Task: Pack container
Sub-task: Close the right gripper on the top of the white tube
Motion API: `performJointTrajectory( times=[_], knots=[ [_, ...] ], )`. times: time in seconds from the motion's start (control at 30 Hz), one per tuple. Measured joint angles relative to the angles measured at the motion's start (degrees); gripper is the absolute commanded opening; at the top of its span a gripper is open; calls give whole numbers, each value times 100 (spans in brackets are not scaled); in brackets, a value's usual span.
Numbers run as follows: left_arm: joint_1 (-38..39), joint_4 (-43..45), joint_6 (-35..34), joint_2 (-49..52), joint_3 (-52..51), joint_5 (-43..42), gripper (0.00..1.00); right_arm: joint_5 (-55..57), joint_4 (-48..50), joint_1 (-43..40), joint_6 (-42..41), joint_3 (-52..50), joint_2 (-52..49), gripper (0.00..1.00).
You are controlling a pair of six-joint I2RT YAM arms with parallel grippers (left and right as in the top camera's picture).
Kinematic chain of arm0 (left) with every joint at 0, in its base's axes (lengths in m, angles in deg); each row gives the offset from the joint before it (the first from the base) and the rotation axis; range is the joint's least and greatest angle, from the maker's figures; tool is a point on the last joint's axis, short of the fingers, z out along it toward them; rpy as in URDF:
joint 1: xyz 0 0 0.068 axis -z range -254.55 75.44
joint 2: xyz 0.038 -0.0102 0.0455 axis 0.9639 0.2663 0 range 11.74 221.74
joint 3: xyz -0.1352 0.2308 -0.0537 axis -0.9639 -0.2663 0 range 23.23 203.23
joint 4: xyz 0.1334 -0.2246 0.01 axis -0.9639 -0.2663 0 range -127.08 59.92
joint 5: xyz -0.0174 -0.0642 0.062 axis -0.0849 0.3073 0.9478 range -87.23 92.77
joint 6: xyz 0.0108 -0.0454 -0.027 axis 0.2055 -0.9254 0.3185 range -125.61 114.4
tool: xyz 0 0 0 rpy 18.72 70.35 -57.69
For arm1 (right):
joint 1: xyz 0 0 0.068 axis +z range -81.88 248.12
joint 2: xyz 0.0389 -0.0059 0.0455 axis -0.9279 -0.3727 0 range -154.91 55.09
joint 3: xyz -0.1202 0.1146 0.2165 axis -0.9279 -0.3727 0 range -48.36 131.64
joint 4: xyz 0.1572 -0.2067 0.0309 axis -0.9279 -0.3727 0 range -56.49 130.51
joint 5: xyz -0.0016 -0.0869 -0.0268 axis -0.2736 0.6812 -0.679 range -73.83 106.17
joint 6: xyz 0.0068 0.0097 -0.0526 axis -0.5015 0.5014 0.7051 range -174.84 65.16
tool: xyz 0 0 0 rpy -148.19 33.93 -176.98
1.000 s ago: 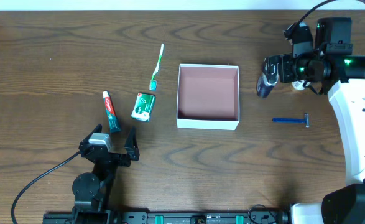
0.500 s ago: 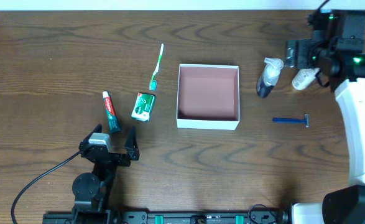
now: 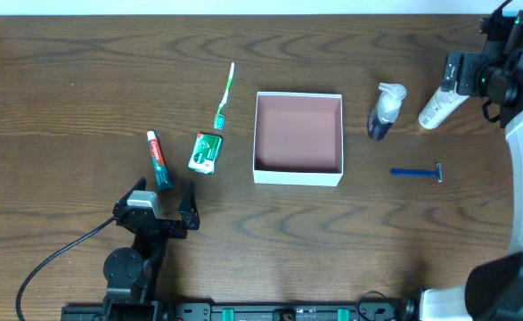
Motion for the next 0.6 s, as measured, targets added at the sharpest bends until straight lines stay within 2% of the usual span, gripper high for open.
performJointTrajectory(
  times=[0.13,0.33,0.47,0.53,0.6],
  knots=[
    [-2,0,0,0,0,0,98,-101,59,-31,149,0,-393,98],
    [-2,0,0,0,0,0,98,-142,142,-31,273,0,-782,83],
    [0,0,0,0,0,0,98,-166,149,-31,319,0,-839,61],
    [-2,0,0,0,0,0,98,-173,151,-31,302,0,-841,58],
    [-2,0,0,0,0,0,98,-175,160,-31,304,0,-841,49]
  ],
)
